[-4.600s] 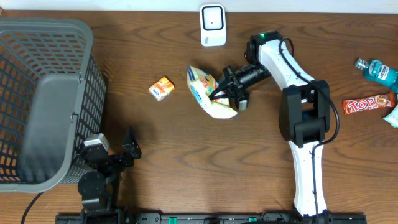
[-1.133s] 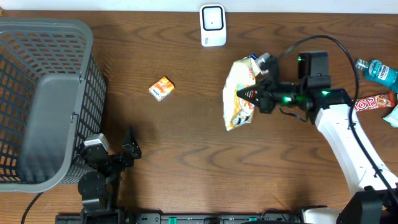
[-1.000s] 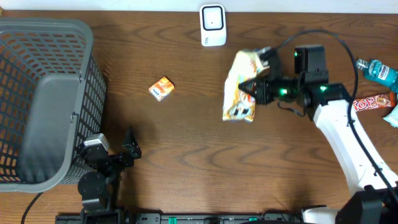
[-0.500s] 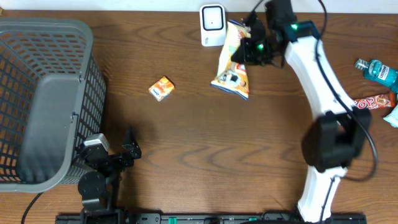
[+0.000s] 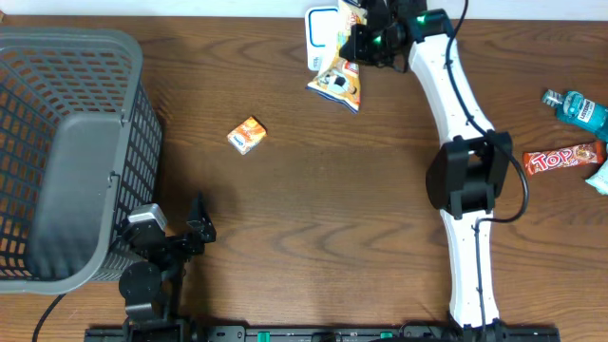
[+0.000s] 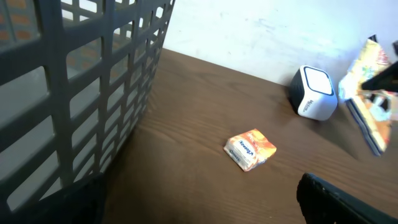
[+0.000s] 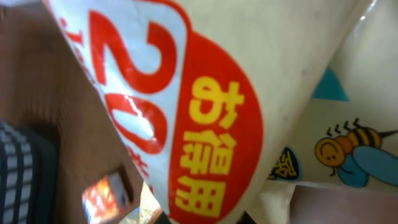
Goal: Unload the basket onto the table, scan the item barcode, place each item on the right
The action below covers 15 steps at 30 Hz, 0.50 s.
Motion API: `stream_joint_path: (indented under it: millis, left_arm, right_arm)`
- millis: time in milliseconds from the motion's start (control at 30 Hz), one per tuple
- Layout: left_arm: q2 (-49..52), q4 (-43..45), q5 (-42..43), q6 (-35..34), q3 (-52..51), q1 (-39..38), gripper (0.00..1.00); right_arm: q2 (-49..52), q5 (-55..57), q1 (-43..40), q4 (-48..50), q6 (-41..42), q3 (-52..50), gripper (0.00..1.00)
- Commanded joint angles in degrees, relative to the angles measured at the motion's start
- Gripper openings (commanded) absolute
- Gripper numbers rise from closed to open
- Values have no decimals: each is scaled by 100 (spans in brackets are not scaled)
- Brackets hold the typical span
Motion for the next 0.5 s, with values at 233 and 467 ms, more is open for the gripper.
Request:
stream_joint_path:
  millis: [233,467]
  left_arm:
    - [-9,-59,-31,11,-138,-11,98]
    - [-9,-59,-31,11,-138,-11,98]
  right_arm:
    - [396,-203,374,717,737,199,1]
    - [551,138,352,734,1270,199,1]
